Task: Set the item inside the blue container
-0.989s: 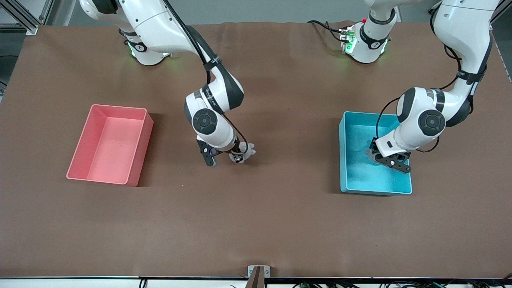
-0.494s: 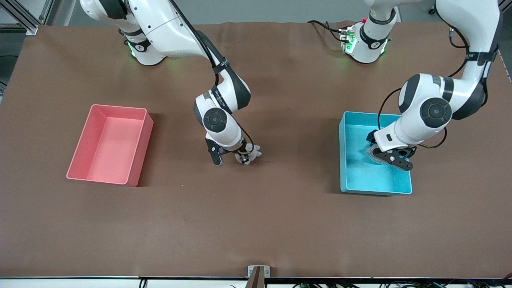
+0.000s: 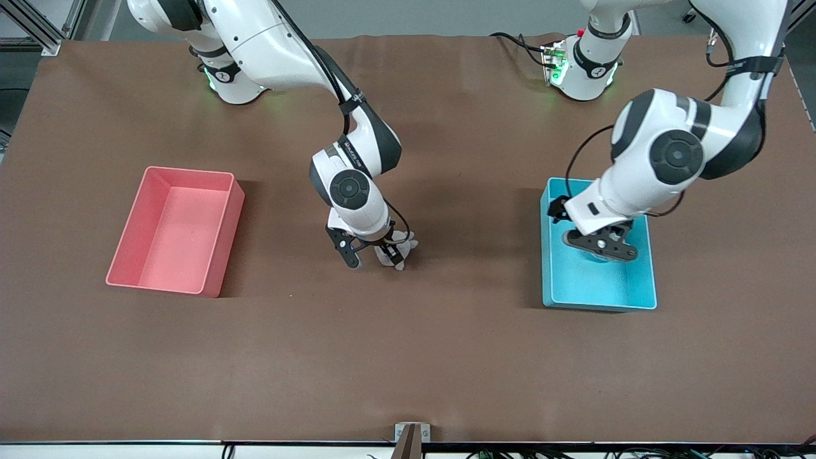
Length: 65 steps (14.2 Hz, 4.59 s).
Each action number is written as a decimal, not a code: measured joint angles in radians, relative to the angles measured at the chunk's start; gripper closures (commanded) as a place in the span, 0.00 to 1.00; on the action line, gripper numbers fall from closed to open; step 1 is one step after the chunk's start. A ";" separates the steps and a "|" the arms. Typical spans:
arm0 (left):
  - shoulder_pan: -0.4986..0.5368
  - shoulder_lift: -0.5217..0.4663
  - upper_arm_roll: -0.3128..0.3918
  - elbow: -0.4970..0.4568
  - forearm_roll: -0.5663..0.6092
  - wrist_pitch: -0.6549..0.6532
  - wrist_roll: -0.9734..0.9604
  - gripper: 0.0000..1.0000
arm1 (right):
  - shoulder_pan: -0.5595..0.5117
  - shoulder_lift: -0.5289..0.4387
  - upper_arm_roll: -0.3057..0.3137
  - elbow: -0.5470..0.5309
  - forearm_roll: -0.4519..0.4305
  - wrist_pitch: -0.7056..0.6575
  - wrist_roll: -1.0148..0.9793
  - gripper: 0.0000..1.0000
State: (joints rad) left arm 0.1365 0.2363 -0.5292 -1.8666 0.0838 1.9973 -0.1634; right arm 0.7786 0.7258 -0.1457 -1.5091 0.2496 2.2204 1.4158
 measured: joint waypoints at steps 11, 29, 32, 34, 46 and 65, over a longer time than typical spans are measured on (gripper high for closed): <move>-0.302 0.221 -0.039 0.193 -0.001 0.136 -0.625 0.00 | -0.350 -0.275 -0.064 0.040 -0.082 -0.522 -0.964 0.00; -0.753 0.481 0.277 0.294 0.275 0.651 -0.907 0.00 | -0.712 -0.404 -0.067 0.126 -0.215 -0.719 -1.450 0.00; -0.776 0.520 0.295 0.294 0.380 0.651 -0.912 0.00 | -0.713 -0.403 -0.064 0.136 -0.215 -0.742 -1.450 0.00; -0.776 0.551 0.296 0.295 0.458 0.653 -0.916 0.00 | -0.713 -0.403 -0.062 0.150 -0.215 -0.742 -1.450 0.00; -0.776 0.620 0.298 0.343 0.509 0.673 -0.916 0.80 | -0.712 -0.399 -0.048 0.178 -0.193 -0.761 -1.449 0.00; -0.137 0.315 -0.160 0.382 0.315 -0.048 -0.411 0.86 | -0.801 -0.409 0.065 0.192 -0.192 -0.806 -1.427 0.00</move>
State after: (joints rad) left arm -0.0002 0.5512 -0.6893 -1.4850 0.3991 1.9490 -0.5749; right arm -0.0225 0.3168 -0.0809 -1.3173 0.0572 1.4144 -0.0115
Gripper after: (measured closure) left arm 0.780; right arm 0.000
